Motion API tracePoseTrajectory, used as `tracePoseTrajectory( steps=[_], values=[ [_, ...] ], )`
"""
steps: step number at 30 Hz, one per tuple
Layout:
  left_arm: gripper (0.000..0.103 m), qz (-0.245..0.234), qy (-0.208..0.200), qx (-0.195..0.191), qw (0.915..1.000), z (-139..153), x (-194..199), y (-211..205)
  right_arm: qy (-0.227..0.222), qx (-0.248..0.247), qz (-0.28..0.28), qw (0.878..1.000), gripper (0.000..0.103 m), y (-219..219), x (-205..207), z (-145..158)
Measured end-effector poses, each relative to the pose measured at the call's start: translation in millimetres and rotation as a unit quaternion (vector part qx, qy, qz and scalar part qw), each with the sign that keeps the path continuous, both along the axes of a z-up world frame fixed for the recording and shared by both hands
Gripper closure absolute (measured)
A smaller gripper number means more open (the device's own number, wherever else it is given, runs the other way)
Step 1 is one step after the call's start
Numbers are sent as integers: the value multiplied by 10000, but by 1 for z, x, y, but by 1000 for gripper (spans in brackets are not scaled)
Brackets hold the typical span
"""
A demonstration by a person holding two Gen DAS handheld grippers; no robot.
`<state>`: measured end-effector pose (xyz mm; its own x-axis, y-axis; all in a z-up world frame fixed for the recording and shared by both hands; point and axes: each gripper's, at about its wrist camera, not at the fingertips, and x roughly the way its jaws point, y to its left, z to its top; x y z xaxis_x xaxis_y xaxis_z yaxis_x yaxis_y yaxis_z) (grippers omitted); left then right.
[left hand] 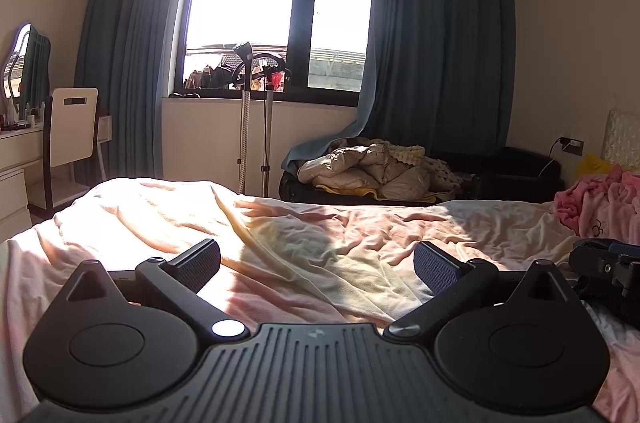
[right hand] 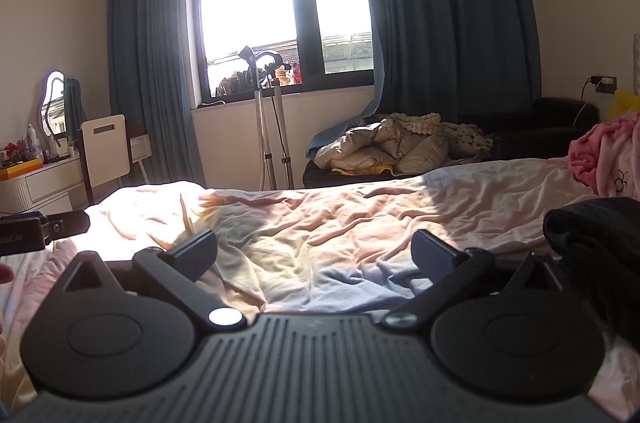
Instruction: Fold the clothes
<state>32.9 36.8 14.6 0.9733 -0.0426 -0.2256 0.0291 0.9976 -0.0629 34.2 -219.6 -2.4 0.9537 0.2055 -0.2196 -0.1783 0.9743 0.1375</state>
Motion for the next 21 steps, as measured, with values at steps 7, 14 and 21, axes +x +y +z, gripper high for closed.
tracePoseTrajectory(
  steps=[7, 14, 21],
  values=[
    [0, 73, -17, -21, 10000, 1, -2, 0, 24, -21, 11, 10000, 0, 0, 1, -1],
    [0, 85, 6, 36, 10000, 1, -2, -3, 31, -57, 25, 10000, 0, 1, 2, -3],
    [0, 53, -17, 46, 10000, 0, -4, -4, 37, -68, 39, 10000, 0, 2, 1, -3]
  ],
)
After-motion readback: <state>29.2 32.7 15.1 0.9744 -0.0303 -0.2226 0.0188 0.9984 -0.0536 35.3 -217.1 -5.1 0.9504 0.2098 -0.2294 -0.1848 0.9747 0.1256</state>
